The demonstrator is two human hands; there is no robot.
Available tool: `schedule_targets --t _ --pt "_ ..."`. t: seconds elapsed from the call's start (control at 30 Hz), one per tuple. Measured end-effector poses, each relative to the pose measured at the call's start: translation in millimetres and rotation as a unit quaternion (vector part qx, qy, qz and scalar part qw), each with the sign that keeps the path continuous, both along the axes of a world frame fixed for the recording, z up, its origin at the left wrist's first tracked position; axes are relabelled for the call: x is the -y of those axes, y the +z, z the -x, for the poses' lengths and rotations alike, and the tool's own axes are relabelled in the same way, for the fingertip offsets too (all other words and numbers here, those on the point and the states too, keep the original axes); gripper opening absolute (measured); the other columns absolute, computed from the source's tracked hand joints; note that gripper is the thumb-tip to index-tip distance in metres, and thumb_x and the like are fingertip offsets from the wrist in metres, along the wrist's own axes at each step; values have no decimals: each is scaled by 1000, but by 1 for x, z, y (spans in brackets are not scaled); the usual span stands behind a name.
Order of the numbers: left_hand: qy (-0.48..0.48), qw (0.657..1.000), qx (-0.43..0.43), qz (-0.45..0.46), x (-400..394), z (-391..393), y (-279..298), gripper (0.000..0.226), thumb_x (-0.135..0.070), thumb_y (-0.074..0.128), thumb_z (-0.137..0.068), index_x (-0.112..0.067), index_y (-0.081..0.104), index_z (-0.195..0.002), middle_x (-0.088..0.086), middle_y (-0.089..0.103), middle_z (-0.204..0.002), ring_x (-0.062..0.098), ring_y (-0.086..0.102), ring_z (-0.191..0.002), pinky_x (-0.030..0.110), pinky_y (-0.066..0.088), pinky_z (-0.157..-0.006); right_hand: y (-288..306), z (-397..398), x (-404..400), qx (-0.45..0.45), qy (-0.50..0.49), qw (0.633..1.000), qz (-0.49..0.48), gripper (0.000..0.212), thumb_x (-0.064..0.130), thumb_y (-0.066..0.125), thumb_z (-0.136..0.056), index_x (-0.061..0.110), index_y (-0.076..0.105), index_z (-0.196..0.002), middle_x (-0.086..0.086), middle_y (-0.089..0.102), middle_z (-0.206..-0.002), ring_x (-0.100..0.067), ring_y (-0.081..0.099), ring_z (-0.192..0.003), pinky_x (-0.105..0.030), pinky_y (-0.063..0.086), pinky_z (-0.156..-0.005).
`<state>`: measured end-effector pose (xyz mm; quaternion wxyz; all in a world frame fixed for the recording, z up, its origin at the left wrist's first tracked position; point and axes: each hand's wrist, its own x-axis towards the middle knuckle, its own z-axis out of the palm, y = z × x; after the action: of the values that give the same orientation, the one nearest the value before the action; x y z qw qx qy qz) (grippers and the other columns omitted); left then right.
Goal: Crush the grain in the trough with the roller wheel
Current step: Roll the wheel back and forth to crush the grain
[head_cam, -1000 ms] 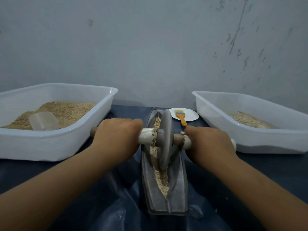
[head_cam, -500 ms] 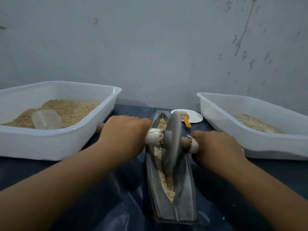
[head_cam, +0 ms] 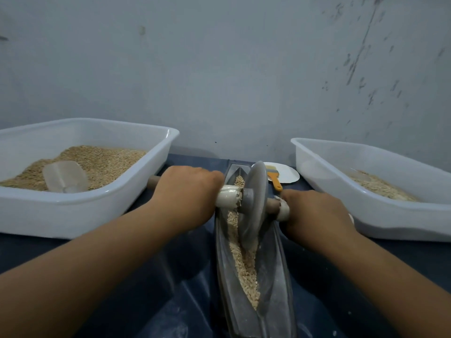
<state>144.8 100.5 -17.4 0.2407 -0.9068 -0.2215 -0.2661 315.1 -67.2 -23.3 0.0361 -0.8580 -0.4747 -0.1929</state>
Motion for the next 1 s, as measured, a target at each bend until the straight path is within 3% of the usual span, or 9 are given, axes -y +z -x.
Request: schedule_targets --t 0.1,0.2,0.27,0.37,0.5,0.63,0.77,0.9,1.0 --pt "-3 997 -38 68 -9 -16 13 27 -34 62 -80 -30 36 -78 -10 30 -59 11 33 -52 28 27 -52 3 -8 -16 -43 -26 999 13 15 27 58 -80 31 44 -74 10 52 -72 -18 51 -69 -28 32 -52" --pt "-10 989 -92 119 -16 -31 31 23 -32 65 -78 -31 42 -79 -10 37 -63 18 46 -66 32 37 -62 10 -18 -30 -83 -27 996 23 10 26 59 -80 31 51 -81 7 58 -80 -21 55 -76 -28 40 -61" --pt "-11 987 -99 128 -16 -34 35 23 -32 66 -77 -31 42 -80 -9 40 -65 19 48 -68 32 38 -63 10 -19 -30 -95 -26 995 25 11 26 61 -79 31 52 -81 6 60 -82 -21 57 -77 -28 42 -63" --pt "-17 994 -68 89 -13 -22 21 25 -33 64 -79 -32 39 -79 -9 38 -63 15 44 -62 30 35 -59 4 -15 -19 -54 -18 998 17 16 29 60 -76 30 45 -72 10 56 -73 -16 53 -68 -26 34 -51" --pt "-21 998 -25 60 -15 -8 3 27 -34 64 -78 -33 36 -79 -10 32 -58 5 29 -49 24 17 -46 5 -13 -16 4 -18 1000 25 14 30 58 -72 31 44 -69 10 52 -67 -9 44 -58 -24 24 -47" --pt "-9 983 -75 168 -29 -25 15 20 -35 66 -77 -33 47 -83 -9 50 -70 16 54 -68 30 42 -62 21 -23 -40 -16 -6 998 54 13 31 60 -74 27 47 -77 11 47 -70 -14 45 -63 -26 34 -55" --pt "-4 967 -117 228 -36 -35 27 23 -31 69 -73 -32 50 -86 -6 58 -81 20 58 -77 33 50 -72 37 -27 -54 -50 14 994 96 24 32 68 -73 28 44 -73 10 51 -70 -8 46 -59 -24 34 -52" --pt "-14 976 -86 200 -34 -21 10 20 -32 67 -74 -32 53 -88 -7 61 -81 17 60 -76 33 51 -70 23 -28 -43 15 12 999 51 18 29 62 -66 27 50 -78 10 48 -67 -3 39 -57 -22 25 -47" --pt "-19 982 -78 170 -33 -17 5 19 -34 66 -74 -34 53 -88 -8 59 -77 15 58 -71 30 46 -64 20 -28 -39 16 13 998 66 18 31 64 -66 29 46 -69 10 47 -65 -4 39 -56 -21 25 -47"
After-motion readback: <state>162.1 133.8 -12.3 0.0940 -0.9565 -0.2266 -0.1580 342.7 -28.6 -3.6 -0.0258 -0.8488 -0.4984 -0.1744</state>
